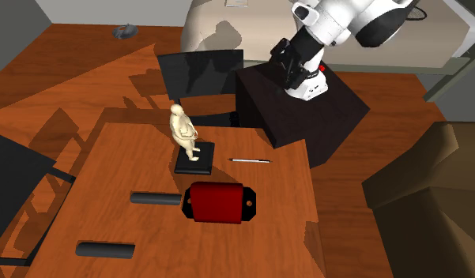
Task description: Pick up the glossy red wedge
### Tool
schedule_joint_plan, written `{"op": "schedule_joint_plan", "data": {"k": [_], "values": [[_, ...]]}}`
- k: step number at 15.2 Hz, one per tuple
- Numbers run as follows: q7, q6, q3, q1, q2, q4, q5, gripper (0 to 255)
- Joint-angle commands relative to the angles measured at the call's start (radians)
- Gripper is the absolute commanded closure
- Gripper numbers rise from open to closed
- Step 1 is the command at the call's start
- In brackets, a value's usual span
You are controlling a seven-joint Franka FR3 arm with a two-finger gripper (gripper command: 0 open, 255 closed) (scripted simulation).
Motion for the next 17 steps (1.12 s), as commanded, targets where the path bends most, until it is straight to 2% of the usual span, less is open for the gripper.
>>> {"op": "schedule_joint_plan", "data": {"k": [1,4,7,10,13,17], "values": [[0.100,0.109,0.145,-0.032,0.037,-0.005,0.019,0],[0.244,0.244,0.370,-0.141,0.082,0.022,0.024,0],[0.385,0.345,0.599,-0.297,0.077,0.081,0.019,0],[0.511,0.402,0.801,-0.456,0.006,0.168,0.018,0],[0.623,0.415,0.950,-0.588,-0.115,0.278,0.019,0],[0.760,0.379,1.066,-0.723,-0.315,0.453,0.014,0]]}}
